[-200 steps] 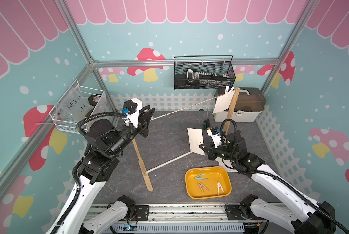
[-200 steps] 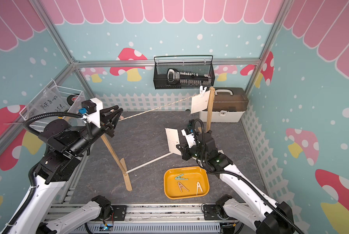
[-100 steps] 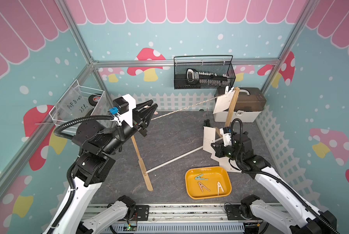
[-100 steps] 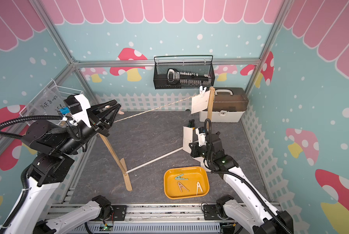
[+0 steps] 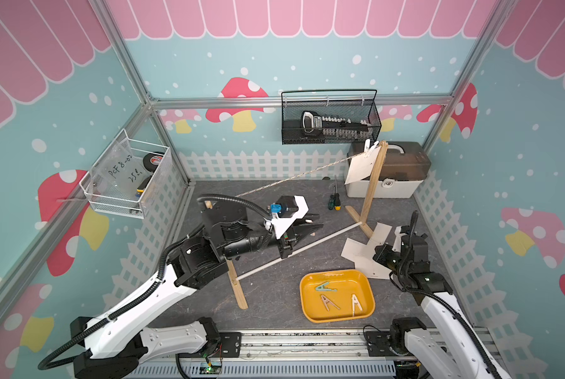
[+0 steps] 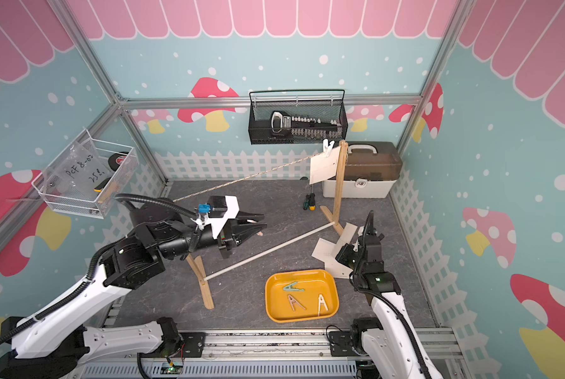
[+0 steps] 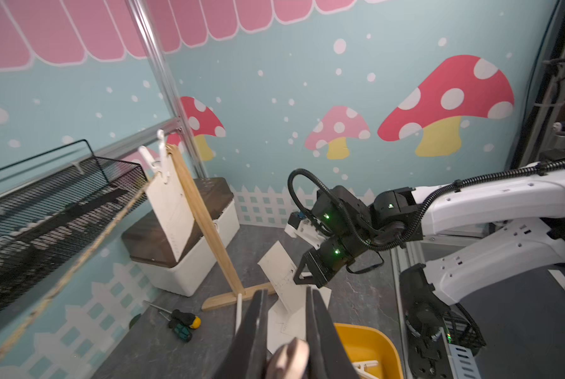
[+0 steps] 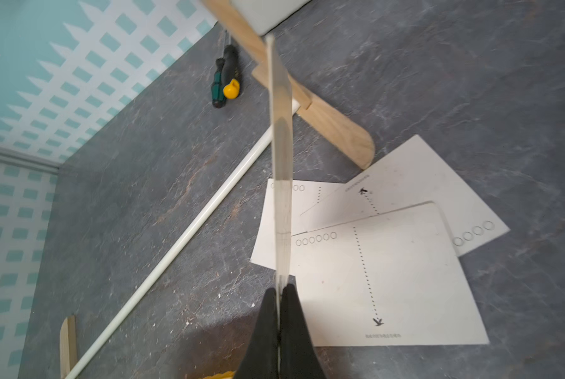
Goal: Remove the postcards from the strings
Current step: Place the postcard on the postcard, then place the clamp in the storage box.
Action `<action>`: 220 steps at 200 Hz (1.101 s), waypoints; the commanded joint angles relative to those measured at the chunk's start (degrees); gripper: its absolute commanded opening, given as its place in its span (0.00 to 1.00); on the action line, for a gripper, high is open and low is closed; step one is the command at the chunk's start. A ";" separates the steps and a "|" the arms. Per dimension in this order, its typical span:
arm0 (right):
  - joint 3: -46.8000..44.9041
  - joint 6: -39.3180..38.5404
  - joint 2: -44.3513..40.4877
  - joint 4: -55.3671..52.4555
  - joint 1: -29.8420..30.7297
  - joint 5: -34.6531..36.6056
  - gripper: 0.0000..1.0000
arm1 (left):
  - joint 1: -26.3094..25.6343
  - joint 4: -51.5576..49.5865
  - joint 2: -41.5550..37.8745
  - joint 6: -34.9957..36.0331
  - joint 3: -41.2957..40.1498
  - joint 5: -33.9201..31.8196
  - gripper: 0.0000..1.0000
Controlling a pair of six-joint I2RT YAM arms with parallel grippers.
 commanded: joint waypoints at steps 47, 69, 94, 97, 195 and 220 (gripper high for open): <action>-6.44 13.73 -8.87 -10.32 -3.58 6.85 0.00 | -5.70 4.20 3.87 -2.25 -9.02 1.16 0.00; -8.41 16.65 -9.50 -11.52 -3.56 7.63 0.12 | -6.03 5.97 4.27 -3.10 -10.39 0.90 0.00; -8.22 18.33 -9.37 -13.52 -3.58 9.23 0.38 | -6.04 6.47 4.93 -3.40 -10.91 0.24 0.00; -8.05 18.50 -9.46 -13.98 -3.58 9.57 0.39 | -6.05 6.44 4.99 -3.40 -10.89 0.20 0.00; 1.39 9.36 -19.44 -16.37 -3.57 17.32 0.48 | -6.85 4.87 9.51 -5.53 -11.25 1.97 0.00; 2.95 4.11 -19.40 -11.33 -3.63 17.86 0.48 | -8.14 3.38 12.67 -5.69 -11.73 1.93 0.00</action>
